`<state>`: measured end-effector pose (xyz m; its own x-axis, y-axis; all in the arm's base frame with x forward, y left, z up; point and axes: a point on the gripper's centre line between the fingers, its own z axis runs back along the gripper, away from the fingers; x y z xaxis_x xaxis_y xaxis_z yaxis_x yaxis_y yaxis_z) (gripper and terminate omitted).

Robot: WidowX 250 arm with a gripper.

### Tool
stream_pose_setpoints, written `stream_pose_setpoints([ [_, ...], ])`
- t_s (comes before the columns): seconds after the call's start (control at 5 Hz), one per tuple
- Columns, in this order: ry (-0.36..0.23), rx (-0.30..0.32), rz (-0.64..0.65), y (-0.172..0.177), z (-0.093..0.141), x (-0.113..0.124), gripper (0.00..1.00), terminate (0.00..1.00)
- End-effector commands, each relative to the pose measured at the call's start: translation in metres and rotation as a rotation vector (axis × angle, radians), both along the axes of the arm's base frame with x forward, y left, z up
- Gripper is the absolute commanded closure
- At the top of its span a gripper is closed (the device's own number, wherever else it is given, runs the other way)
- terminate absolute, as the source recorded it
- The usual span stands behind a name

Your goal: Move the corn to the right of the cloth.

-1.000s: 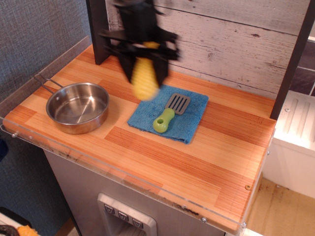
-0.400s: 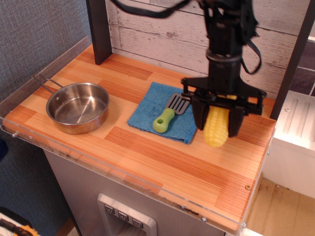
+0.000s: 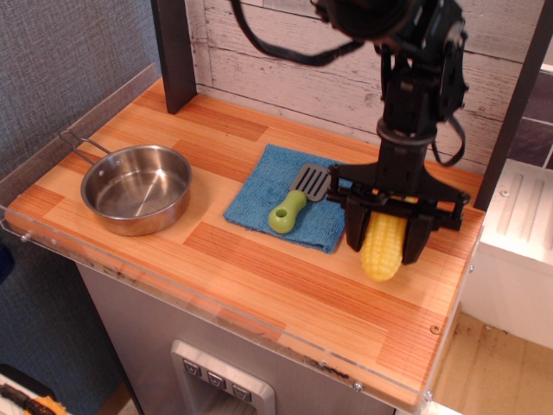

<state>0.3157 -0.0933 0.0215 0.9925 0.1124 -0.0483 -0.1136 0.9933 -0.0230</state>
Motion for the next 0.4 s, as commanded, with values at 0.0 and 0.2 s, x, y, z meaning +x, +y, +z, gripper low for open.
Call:
stream_pose_setpoints([
  [0.0, 0.008, -0.045, -0.027, 0.006, -0.001, 0.001, 0.0, 0.0],
  [0.2, -0.053, -0.048, -0.084, 0.006, 0.021, -0.002, 0.0, 0.0],
])
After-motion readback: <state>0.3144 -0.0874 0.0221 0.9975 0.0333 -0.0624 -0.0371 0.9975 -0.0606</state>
